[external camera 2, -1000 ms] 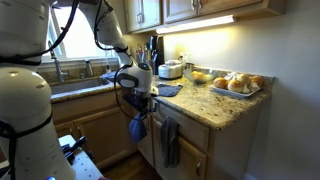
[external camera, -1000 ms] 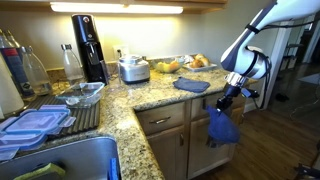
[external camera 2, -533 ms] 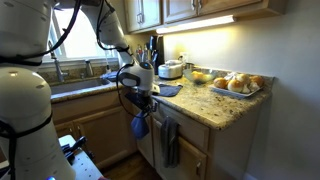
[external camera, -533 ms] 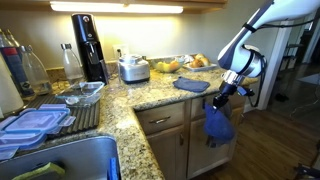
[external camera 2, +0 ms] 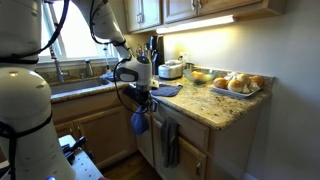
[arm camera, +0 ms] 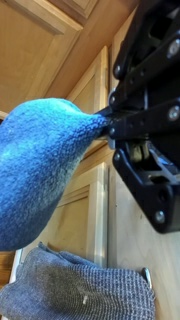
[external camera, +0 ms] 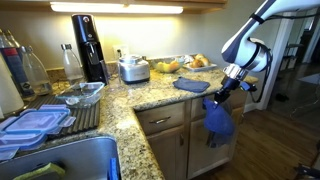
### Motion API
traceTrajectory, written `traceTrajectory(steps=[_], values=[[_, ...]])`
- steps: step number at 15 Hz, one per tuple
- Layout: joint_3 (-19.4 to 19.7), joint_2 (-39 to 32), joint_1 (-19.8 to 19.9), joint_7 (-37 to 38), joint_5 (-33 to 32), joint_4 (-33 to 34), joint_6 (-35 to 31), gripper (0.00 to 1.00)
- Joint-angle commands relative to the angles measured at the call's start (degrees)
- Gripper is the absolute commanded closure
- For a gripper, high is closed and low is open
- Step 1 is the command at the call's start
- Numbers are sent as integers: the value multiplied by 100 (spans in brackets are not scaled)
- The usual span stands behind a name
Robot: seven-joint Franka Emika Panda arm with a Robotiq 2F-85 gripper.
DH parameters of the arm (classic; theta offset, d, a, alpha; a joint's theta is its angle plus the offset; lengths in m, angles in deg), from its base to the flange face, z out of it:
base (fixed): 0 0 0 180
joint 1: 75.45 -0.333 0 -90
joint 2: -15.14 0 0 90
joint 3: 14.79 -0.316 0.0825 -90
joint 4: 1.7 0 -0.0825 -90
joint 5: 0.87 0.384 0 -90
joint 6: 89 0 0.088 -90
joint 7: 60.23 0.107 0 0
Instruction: Pick up the blue towel on the right and hang it on the top right drawer
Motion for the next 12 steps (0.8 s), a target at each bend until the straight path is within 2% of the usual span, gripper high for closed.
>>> traceTrajectory(steps=[1, 12], values=[[-25, 115, 85, -171, 184, -117, 78, 96], [-75, -430, 315, -591, 663, 366, 211, 96]])
